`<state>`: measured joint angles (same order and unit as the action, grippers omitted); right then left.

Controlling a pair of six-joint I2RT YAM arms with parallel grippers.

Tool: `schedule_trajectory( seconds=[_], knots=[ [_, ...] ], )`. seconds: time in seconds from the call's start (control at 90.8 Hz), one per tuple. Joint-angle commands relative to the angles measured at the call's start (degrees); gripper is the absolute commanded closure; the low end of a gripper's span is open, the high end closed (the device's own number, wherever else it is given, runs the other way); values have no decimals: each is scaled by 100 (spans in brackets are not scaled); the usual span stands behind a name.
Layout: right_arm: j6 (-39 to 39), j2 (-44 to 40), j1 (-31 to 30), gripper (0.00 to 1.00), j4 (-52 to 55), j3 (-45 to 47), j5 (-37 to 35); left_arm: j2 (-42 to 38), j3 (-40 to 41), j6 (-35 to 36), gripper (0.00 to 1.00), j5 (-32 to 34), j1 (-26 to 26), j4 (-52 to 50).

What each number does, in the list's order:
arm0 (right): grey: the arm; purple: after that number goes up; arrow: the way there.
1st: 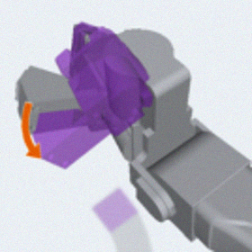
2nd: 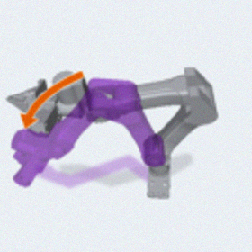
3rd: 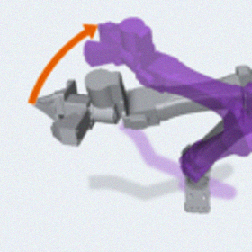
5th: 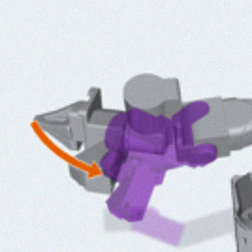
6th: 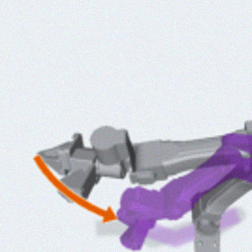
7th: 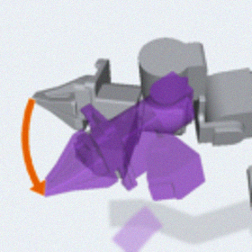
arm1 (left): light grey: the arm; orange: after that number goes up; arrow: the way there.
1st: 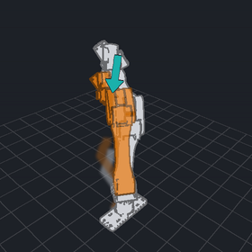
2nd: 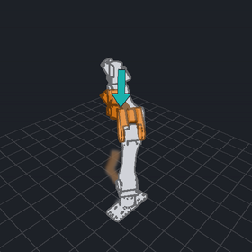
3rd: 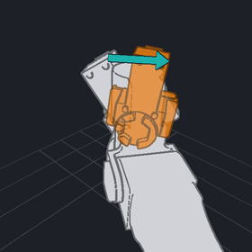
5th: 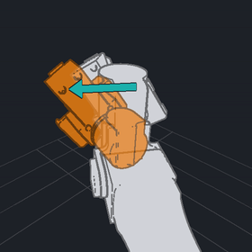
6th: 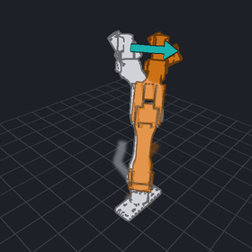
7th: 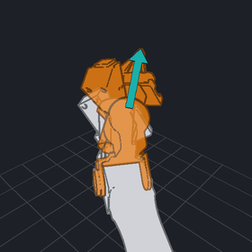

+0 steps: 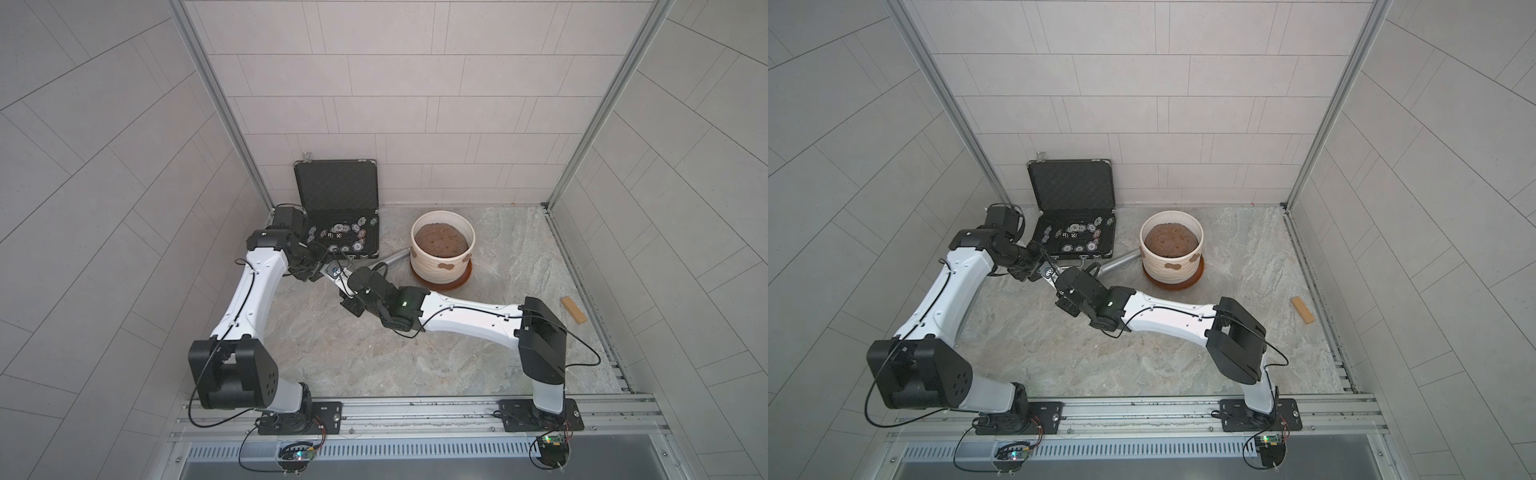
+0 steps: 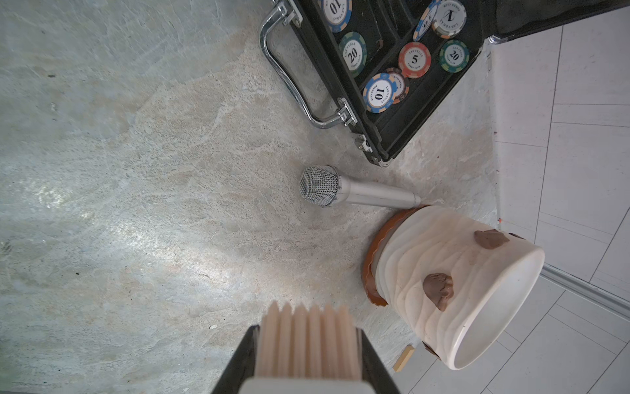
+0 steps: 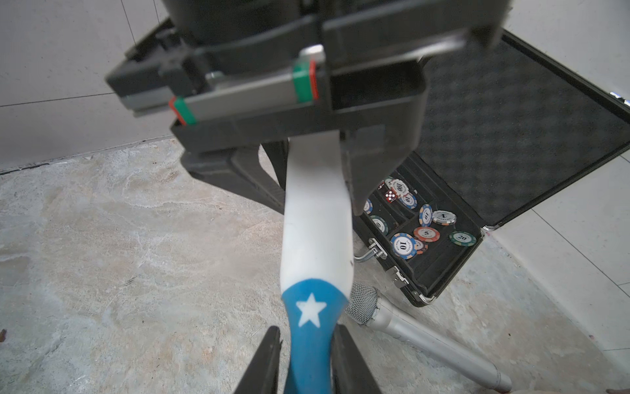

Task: Scrub the dried mud off the ceramic pot
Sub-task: Pick up the brush from the center of the board.

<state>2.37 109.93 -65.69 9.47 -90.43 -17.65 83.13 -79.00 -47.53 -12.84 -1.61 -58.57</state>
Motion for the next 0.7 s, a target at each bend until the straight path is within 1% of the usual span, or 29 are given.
schedule_trajectory(
  seconds=[0.0,0.033,0.066,0.099,0.154,0.187,0.209,0.22,0.242,0.297,0.33,0.385,0.429,0.539,0.616,0.693],
  knots=[
    [158,20,34,85,368,-45,179,-184,44,174,72,-267,13,-116],
    [168,6,43,93,414,-57,244,-183,43,174,67,-286,12,-112],
    [156,-2,62,100,471,-74,305,-191,31,179,59,-300,11,-111],
    [150,-13,69,100,547,-79,346,-209,14,189,52,-331,13,-100],
    [98,-82,86,100,655,-60,392,-239,-28,219,37,-384,10,-86],
    [78,-149,91,100,686,0,424,-261,-47,251,23,-435,13,-61],
    [77,-214,91,100,694,65,467,-273,-52,285,10,-477,12,-33],
    [74,-251,96,100,695,103,492,-281,-53,304,5,-497,11,-15],
    [62,-325,99,100,702,181,548,-298,-49,338,1,-548,11,34],
    [-15,-572,139,100,712,451,785,-342,-50,450,0,-591,7,137],
    [-100,-738,193,100,713,670,1045,-368,-84,551,0,-532,1,175],
    [-372,-1042,345,100,698,1108,1457,-385,-160,883,0,-233,-6,211],
    [-570,-1311,444,100,696,1505,1635,-365,-211,1047,0,25,-6,259],
    [-720,-2040,516,100,766,2570,1622,-316,-236,1304,0,455,-6,408],
    [-920,-2594,575,100,885,3252,1639,-290,-188,1344,0,484,-2,554],
    [-1156,-3126,623,100,1053,3857,1509,-206,-193,1387,0,436,12,653]
  ],
)
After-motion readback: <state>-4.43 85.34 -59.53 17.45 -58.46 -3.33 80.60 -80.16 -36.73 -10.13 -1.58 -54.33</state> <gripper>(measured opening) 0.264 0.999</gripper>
